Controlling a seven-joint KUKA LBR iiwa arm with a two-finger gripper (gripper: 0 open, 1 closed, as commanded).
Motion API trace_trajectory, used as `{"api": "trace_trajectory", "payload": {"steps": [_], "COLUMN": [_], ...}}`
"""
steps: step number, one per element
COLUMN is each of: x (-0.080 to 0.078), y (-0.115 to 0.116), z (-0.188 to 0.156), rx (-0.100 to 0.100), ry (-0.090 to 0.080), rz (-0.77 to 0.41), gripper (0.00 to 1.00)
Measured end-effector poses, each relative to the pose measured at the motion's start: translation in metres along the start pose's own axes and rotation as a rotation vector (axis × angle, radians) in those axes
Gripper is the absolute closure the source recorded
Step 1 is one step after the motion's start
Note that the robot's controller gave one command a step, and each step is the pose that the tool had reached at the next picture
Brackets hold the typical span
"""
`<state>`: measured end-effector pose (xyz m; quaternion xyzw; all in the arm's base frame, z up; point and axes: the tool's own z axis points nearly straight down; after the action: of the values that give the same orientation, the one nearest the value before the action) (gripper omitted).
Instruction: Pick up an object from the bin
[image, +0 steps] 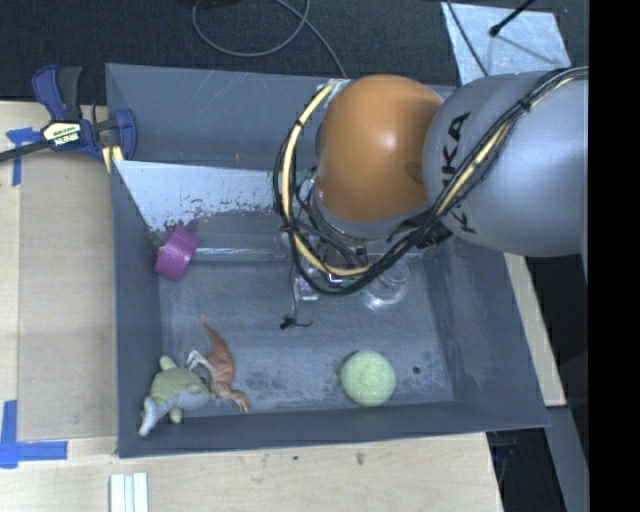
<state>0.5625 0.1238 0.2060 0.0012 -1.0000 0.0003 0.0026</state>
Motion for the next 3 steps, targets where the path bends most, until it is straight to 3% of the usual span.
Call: {"api": "trace_trajectory", "payload": {"steps": [1,2,3], "x": [-0.002,0.013,0.048], "y": [-0.001,0.027,0.074], "z": [-0.005,0.051,0.046], "rx": [-0.002,-0.001,-0.003], "ry": [-0.009,-0.011,-0.008], "rz": [0.002,-0.105,-0.054], "gripper": [0.0,0.0,0.0]}}
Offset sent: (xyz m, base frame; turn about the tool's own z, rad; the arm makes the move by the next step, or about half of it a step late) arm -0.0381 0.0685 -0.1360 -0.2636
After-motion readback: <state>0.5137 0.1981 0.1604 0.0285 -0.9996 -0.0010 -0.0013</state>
